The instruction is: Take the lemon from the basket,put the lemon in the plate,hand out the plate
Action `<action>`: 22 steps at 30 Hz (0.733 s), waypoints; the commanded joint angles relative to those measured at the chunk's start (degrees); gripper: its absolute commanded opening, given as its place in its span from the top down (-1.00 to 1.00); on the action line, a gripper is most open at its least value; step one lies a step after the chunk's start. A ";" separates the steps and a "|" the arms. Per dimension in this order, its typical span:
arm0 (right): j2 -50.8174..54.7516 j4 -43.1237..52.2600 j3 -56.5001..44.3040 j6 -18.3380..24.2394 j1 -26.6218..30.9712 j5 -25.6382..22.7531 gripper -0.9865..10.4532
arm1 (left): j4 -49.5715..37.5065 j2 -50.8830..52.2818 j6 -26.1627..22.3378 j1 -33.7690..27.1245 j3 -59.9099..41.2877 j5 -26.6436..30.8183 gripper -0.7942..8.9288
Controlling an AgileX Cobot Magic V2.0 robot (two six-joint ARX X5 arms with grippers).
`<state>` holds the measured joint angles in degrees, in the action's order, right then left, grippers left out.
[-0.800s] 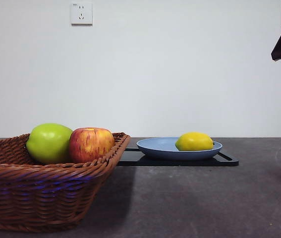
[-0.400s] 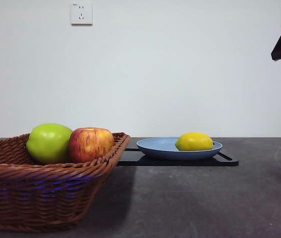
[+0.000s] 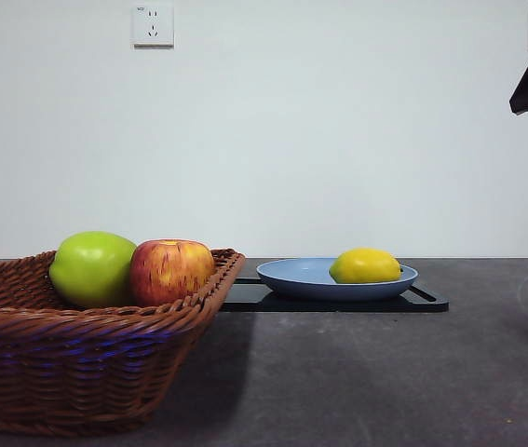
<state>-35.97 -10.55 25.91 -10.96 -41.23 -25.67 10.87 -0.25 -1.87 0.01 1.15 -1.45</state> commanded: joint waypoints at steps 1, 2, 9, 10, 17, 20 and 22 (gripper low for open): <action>-0.24 0.66 0.59 -0.55 -0.39 -0.24 0.82 | -0.02 0.17 0.39 -0.09 -0.28 -0.20 0.82; -0.24 0.66 0.59 -0.55 -0.39 -0.22 0.82 | -0.02 0.17 0.39 -0.09 -0.28 -0.22 0.82; -0.15 0.63 0.59 -0.50 -0.39 -0.22 0.82 | -0.02 0.17 0.37 -0.09 -0.28 -0.20 0.82; 0.42 0.39 0.59 0.44 -0.39 -0.26 0.82 | -0.02 0.17 0.39 -0.09 -0.28 -0.20 0.82; 13.53 -0.39 -2.78 10.64 8.28 3.89 0.82 | -0.02 0.17 0.37 -0.09 -0.28 -0.20 0.82; 20.52 -0.17 -6.71 10.45 16.81 14.10 0.82 | -0.02 0.17 0.37 -0.09 -0.28 -0.22 0.82; 24.79 -0.02 -9.60 10.43 22.91 20.09 0.82 | -0.04 0.17 0.39 -0.09 -0.28 -0.20 0.82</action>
<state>-12.51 -11.05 17.10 -1.32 -20.75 -8.75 10.87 -0.25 -1.87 0.01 1.17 -1.48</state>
